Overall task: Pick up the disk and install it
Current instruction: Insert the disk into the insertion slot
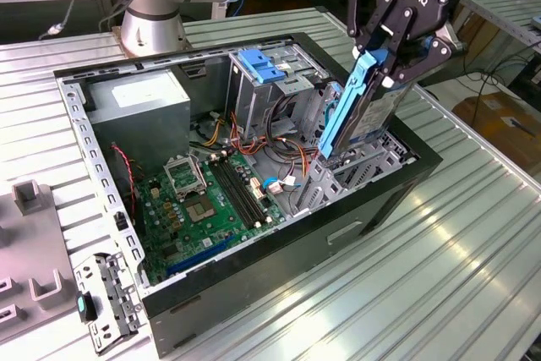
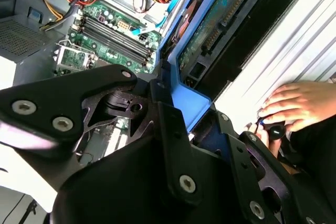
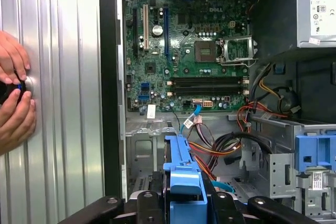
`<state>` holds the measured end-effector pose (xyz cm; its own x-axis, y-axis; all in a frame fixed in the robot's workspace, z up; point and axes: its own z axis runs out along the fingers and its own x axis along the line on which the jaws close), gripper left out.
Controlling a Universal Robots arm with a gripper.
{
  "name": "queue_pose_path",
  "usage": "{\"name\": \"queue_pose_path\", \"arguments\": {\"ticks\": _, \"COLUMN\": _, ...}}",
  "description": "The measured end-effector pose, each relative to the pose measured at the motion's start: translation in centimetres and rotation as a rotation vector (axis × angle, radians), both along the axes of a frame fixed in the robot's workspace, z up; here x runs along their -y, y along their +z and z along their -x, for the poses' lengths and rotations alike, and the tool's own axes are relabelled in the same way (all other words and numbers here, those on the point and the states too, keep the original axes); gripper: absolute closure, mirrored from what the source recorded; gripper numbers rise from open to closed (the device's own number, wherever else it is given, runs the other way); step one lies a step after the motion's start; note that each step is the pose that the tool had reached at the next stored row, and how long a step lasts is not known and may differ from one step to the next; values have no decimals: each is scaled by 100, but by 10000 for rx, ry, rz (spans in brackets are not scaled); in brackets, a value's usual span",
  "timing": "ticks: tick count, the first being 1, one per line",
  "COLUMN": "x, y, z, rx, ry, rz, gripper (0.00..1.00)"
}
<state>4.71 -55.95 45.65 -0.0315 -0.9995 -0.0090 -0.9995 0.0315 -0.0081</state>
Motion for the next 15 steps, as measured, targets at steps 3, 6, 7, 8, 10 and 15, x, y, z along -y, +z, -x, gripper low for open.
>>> {"name": "queue_pose_path", "arguments": {"ticks": 3, "x": 2, "y": -40, "z": -14, "rx": 0, "ry": 0, "rz": 77, "gripper": 63}}
{"name": "queue_pose_path", "arguments": {"ticks": 6, "x": -68, "y": -68, "z": -29, "rx": 0, "ry": -1, "rz": 464, "gripper": 63}}
{"name": "queue_pose_path", "arguments": {"ticks": 7, "x": -68, "y": -76, "z": -30, "rx": 1, "ry": -1, "rz": 465, "gripper": 63}}
{"name": "queue_pose_path", "arguments": {"ticks": 8, "x": -68, "y": -82, "z": -31, "rx": 0, "ry": 0, "rz": 465, "gripper": 63}}
{"name": "queue_pose_path", "arguments": {"ticks": 10, "x": -69, "y": -91, "z": -31, "rx": 1, "ry": 0, "rz": 465, "gripper": 63}}
{"name": "queue_pose_path", "arguments": {"ticks": 15, "x": -77, "y": -134, "z": -33, "rx": 0, "ry": -1, "rz": 465, "gripper": 63}}
